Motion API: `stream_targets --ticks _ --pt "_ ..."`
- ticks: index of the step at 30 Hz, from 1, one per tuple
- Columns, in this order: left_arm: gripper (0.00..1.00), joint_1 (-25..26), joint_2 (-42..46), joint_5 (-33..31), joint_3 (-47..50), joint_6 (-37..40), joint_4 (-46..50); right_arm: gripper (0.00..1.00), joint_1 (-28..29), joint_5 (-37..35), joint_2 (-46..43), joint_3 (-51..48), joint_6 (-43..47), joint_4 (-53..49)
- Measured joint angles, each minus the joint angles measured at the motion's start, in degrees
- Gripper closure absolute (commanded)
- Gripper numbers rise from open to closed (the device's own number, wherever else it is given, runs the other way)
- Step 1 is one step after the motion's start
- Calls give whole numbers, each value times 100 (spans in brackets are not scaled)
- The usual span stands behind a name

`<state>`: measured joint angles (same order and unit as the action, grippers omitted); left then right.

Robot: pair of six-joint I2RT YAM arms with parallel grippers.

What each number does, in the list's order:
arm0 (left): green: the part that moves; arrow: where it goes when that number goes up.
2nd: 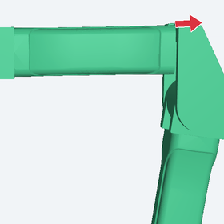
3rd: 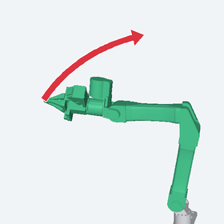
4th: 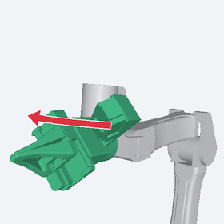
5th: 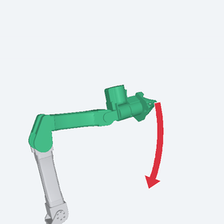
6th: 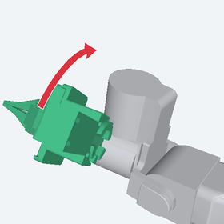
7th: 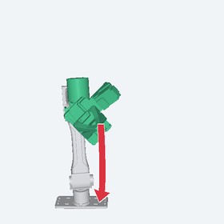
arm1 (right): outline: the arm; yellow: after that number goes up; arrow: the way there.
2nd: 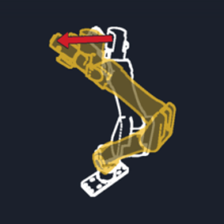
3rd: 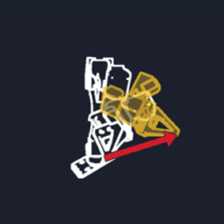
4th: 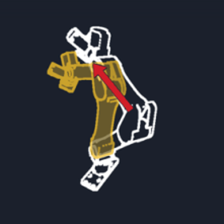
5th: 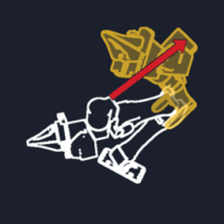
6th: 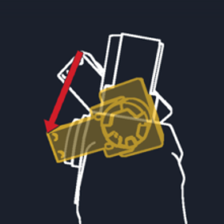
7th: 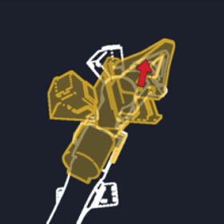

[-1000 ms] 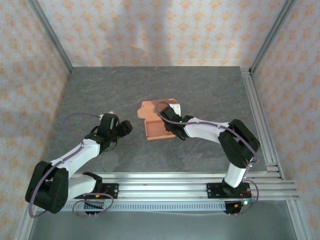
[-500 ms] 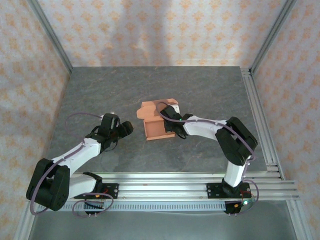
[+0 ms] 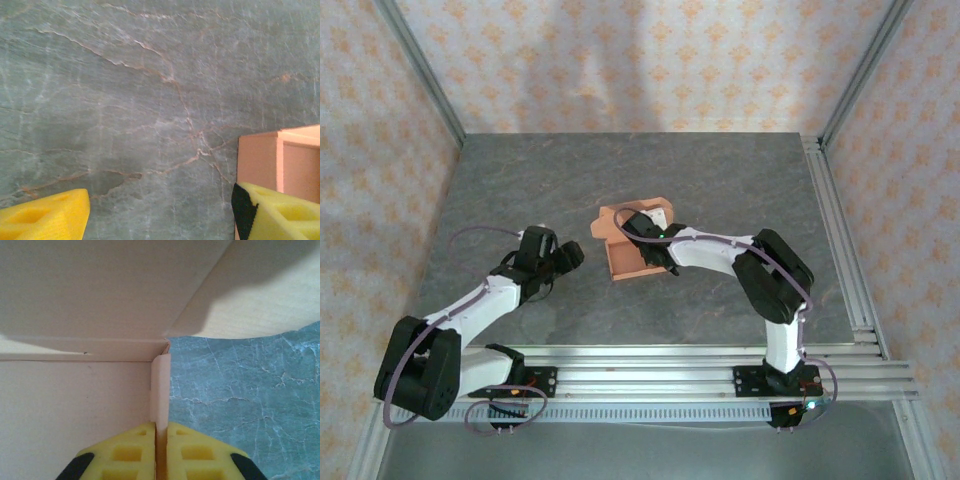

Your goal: Fold the paper box

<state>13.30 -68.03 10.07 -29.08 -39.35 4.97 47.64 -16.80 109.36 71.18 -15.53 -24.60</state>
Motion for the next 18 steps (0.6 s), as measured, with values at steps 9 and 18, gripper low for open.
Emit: stream_targets --ticks 9,18 --pt "23 -426 116 22 127 -28 -2 100 -9 46 -31 -9 79 0" --pt "22 -896 -444 734 345 -332 -494 100 -208 898 -1047 -962 164 743"
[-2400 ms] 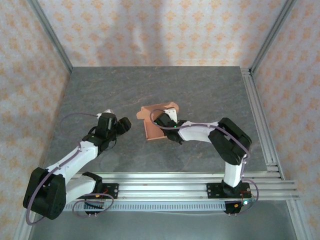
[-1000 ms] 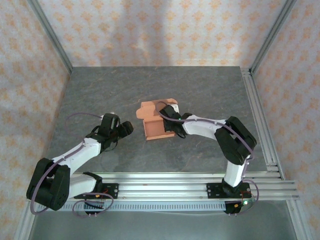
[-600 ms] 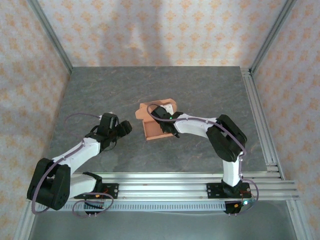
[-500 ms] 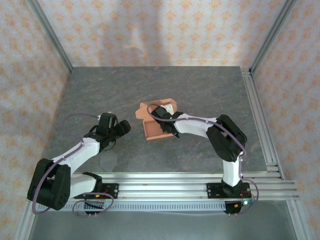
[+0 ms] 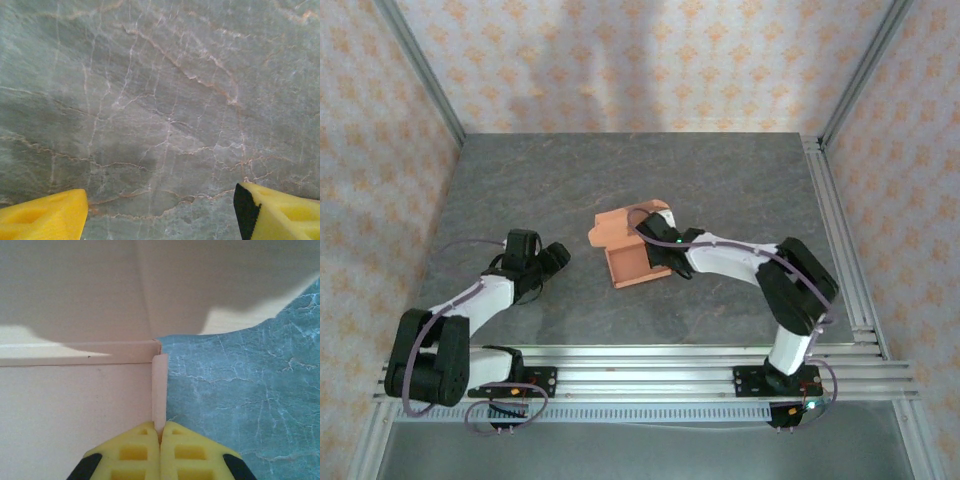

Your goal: Fold the paper box

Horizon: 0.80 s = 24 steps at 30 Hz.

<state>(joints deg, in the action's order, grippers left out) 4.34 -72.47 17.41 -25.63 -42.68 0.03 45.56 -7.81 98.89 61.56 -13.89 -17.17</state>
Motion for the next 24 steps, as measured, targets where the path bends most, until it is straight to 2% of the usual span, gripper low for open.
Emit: stream_targets --ticks 8,13,16,20,24 --pt "24 -116 -48 511 293 -144 -820 100 -341 1040 -1126 -697 -101 1539" --pt "35 627 -258 1460 181 -225 -1617 100 -352 1698 -1228 -1025 -223 2570" --pt "37 1027 -343 1803 -48 -238 -1926 100 -352 2052 -1228 -1252 -289 3099" --pt "40 1392 -376 2037 -286 -334 -2371 100 -352 2330 -1231 -1349 -348 3556" --pt "40 1443 -376 2107 -387 -431 -2533 100 -356 2306 -1261 -1346 -308 3735"
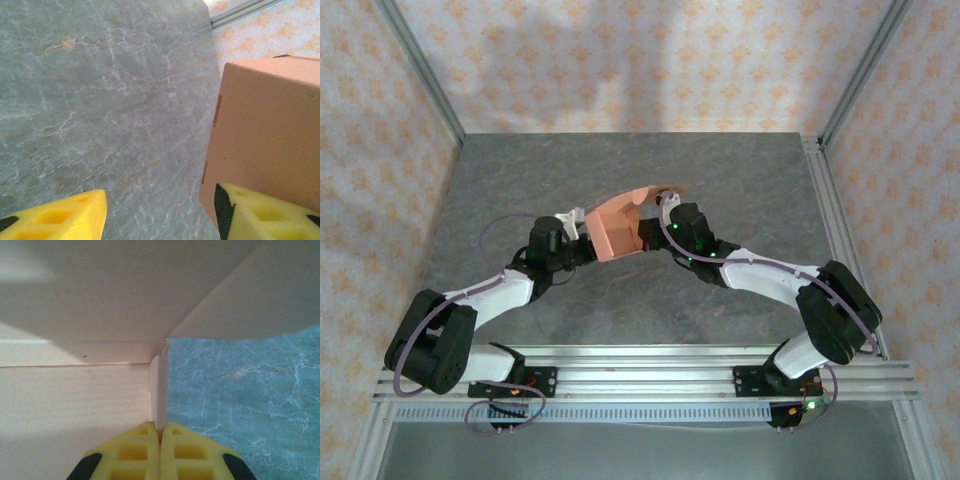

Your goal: Fold the paper box

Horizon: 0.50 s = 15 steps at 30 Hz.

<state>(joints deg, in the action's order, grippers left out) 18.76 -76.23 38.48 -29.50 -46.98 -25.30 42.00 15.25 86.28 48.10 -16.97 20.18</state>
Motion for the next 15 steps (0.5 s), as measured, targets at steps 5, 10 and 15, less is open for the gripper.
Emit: stream_targets --ticks 5,10,15 --pt "40 0 0 39 -61 -26 4 100 262 -601 11 201 466 -256" --pt "40 -7 0 11 -85 -105 61 100 629 -1528 201 662 1176 -743" --pt "38 -15 0 -181 -98 -72 350 100 870 -2149 323 892 1622 -997"
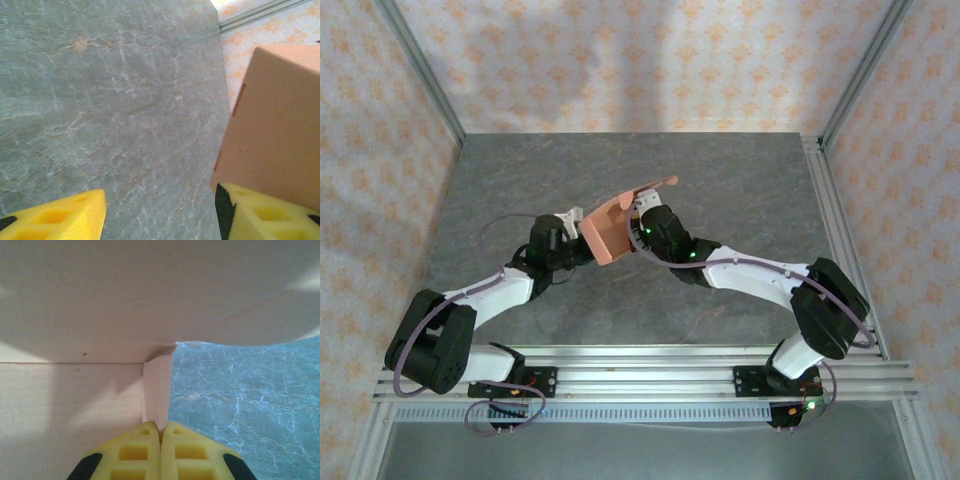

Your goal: Fold the paper box

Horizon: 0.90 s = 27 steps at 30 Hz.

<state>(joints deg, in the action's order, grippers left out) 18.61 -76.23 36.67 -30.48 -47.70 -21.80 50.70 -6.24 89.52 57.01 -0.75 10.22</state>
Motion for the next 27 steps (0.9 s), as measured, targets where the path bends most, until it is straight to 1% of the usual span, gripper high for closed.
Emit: stream_targets --ticks 4,8,14,17,20,24,27 --pt "37 15 0 -271 -129 354 535 100 177 -118 -22 -2 173 2" --pt "36 15 0 -463 -153 737 885 100 254 -153 -278 -125 280 0" --pt "35 -2 -46 -699 -151 960 992 100 144 -216 -752 -452 203 4" --pt "33 -70 -61 -831 -136 1016 1069 100 44 -291 -804 -542 142 0" --pt "33 -280 -39 -1049 -37 1029 1143 100 -68 -466 -811 -614 -33 -59" --pt "33 -719 186 -1478 271 1032 1434 100 -195 -949 -761 -678 -313 -391" --pt "32 -774 525 -1703 365 1088 1755 100 -210 -1351 -507 -671 -575 -682"
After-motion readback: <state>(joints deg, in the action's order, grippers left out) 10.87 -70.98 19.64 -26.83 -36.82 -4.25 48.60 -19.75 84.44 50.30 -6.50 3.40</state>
